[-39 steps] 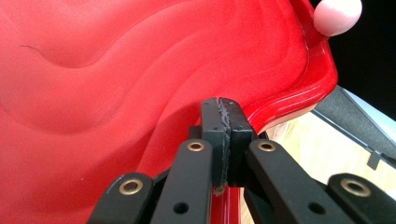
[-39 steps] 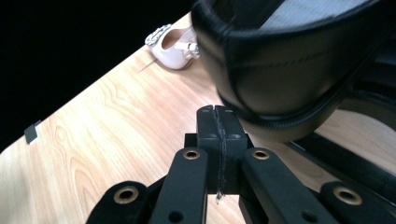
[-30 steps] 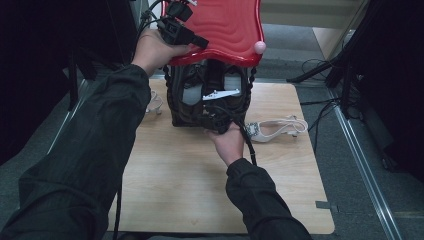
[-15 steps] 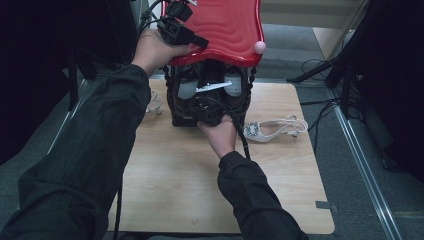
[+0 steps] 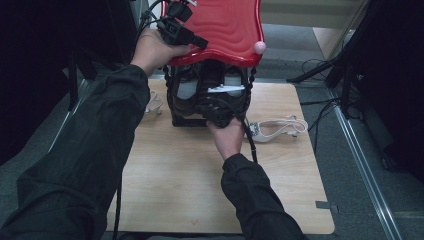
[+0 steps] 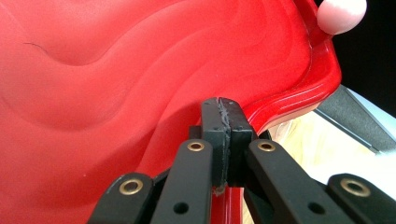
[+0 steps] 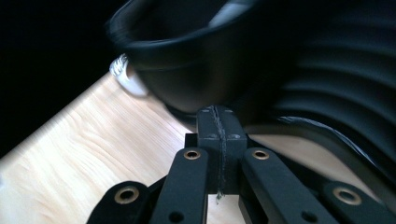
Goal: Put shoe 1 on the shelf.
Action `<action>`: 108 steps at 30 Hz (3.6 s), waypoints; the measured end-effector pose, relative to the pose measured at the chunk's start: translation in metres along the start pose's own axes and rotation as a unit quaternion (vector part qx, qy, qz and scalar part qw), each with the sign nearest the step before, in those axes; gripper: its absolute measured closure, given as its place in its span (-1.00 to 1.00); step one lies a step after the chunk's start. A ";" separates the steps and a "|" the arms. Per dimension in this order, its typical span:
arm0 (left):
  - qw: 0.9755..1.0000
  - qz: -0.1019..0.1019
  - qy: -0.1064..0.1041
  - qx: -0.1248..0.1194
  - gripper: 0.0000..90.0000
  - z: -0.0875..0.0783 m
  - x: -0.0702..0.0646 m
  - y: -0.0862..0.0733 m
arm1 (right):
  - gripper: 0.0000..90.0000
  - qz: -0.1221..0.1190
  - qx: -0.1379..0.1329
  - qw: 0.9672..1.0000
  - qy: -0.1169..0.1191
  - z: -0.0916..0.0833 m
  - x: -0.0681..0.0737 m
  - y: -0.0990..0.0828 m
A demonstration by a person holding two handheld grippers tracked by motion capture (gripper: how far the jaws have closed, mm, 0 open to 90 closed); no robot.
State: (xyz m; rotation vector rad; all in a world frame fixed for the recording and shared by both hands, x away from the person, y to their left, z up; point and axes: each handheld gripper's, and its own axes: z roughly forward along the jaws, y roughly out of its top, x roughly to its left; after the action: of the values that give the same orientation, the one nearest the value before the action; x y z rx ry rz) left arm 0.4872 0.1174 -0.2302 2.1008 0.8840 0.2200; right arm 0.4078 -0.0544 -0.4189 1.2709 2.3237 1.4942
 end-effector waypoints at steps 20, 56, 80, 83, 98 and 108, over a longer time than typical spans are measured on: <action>1.000 -0.002 0.000 -0.001 1.00 0.000 0.000 0.000 | 1.00 -0.062 0.012 0.997 0.037 0.028 0.048 0.015; 1.000 -0.007 0.001 -0.001 1.00 0.000 0.000 0.000 | 1.00 -0.065 0.009 0.998 -0.023 -0.019 0.005 0.005; 1.000 -0.005 0.001 -0.009 0.95 -0.002 0.000 -0.002 | 1.00 -0.086 0.027 0.996 0.005 0.038 0.029 0.035; 1.000 -0.014 -0.007 -0.014 0.89 -0.003 0.000 -0.002 | 1.00 -0.080 0.018 0.997 0.014 0.027 0.032 0.034; 1.000 -0.020 -0.015 0.003 0.24 -0.017 -0.010 0.003 | 0.76 -0.076 0.052 0.995 0.037 -0.014 0.032 0.005; 1.000 -0.003 -0.019 0.001 0.00 -0.029 -0.024 -0.011 | 0.48 -0.058 0.059 0.996 0.039 -0.037 0.014 -0.022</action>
State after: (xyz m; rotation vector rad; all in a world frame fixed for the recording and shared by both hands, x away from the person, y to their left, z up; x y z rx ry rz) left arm 0.4509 0.1243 -0.2159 2.0963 0.8681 0.1756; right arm 0.3681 -0.0744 -0.4126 1.0986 2.5226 1.4136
